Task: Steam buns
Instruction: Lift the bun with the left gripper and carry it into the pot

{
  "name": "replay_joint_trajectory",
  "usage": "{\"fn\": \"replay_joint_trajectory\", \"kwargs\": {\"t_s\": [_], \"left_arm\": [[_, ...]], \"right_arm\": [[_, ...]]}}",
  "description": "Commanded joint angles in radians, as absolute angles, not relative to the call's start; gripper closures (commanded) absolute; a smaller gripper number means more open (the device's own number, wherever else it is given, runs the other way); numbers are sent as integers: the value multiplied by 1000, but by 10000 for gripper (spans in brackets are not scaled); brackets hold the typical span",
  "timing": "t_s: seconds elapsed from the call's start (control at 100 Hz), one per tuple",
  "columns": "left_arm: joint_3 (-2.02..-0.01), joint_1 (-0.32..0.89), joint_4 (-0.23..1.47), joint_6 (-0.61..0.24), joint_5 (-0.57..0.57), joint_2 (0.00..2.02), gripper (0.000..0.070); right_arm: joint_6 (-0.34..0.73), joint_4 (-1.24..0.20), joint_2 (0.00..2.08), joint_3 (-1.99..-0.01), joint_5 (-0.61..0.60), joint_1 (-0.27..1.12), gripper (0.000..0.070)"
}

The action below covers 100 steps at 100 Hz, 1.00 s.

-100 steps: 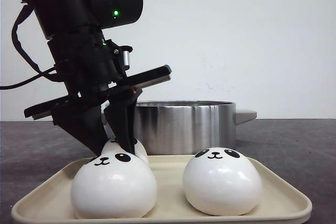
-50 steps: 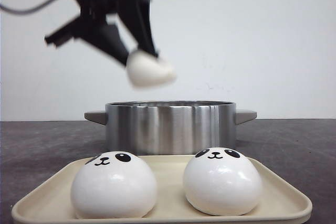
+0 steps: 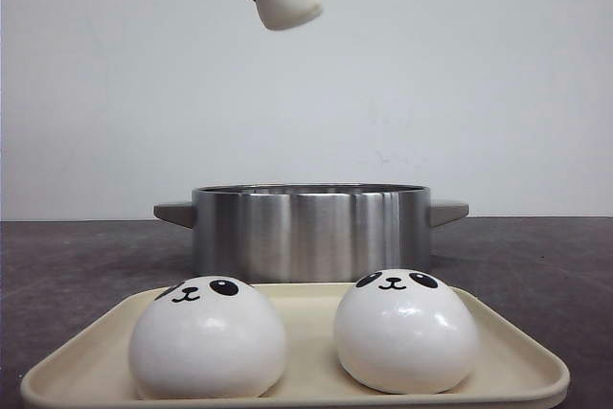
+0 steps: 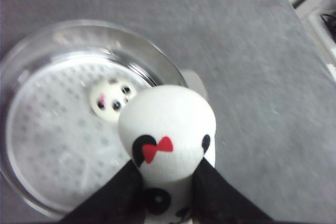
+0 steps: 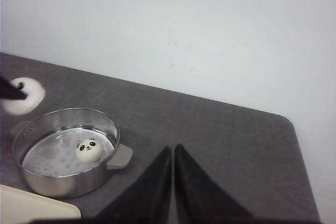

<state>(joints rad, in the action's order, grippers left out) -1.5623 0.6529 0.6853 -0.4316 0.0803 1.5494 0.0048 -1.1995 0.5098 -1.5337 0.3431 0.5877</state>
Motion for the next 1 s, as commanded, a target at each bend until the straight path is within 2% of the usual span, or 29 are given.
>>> {"fn": "replay_joint_trajectory", "kwargs": {"t_s": [0.0,0.42,0.71,0.99], "left_arm": [[-1629,641,692,-394,79,1608,697],[-1839,554,742,-384,80,1933,697],[-1845,554,757,-369,84,2064,697],[-1845,537,754,-355,32,2129,697]], "right_arm": [[27,-1190,515,-1547,344,592,700],[45,-1192,515,-1546,345,592,700],[60,-1207,515,-1544,349,592,700],[114,-1264,515,-1544,349,592,700]]}}
